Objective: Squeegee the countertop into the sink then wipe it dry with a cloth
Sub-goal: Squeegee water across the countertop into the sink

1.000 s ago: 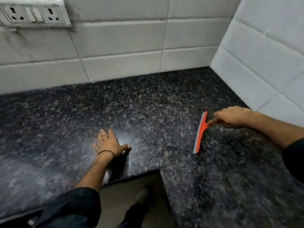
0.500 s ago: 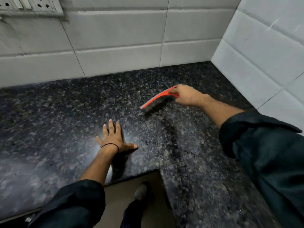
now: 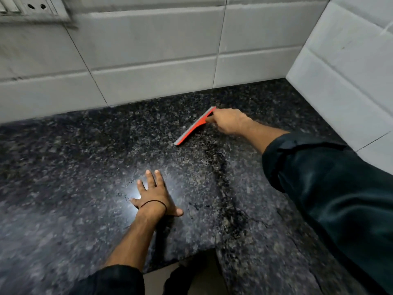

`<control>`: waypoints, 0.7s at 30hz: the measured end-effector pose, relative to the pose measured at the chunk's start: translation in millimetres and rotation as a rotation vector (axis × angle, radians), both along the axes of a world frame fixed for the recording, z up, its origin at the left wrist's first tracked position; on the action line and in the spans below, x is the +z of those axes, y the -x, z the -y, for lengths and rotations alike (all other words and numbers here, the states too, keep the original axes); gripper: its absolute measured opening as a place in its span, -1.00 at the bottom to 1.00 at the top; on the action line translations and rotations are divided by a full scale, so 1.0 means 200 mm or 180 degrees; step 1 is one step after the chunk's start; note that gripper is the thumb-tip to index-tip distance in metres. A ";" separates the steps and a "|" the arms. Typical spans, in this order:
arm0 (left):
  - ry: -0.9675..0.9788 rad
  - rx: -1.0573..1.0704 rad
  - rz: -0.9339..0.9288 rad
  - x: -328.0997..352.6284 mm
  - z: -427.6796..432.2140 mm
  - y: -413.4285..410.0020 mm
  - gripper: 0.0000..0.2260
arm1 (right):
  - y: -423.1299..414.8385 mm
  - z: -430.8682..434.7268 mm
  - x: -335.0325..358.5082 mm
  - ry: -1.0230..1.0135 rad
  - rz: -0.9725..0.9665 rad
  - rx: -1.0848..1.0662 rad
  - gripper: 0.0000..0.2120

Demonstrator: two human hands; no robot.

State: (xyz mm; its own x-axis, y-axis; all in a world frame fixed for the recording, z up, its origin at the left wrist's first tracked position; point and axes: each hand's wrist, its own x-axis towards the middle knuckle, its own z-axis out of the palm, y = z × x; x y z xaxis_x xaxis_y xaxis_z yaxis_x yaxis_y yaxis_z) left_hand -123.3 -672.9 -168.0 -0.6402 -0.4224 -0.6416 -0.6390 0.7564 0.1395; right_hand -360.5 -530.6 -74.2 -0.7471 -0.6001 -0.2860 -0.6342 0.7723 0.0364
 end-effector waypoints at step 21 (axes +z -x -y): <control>-0.0056 -0.0192 -0.0987 0.01 -0.02 -0.24 0.04 | -0.72 -1.51 0.21 -0.0388 0.0040 -0.0841 -0.48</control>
State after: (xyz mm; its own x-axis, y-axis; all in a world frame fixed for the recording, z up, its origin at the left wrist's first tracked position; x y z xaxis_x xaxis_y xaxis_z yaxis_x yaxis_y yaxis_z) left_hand -74.5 -668.9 -165.8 -0.8301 -0.3682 -0.4188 -0.5179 0.7874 0.3342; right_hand -217.0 -229.5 -31.6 -0.8689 -0.3456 -0.3544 -0.4126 0.9013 0.1325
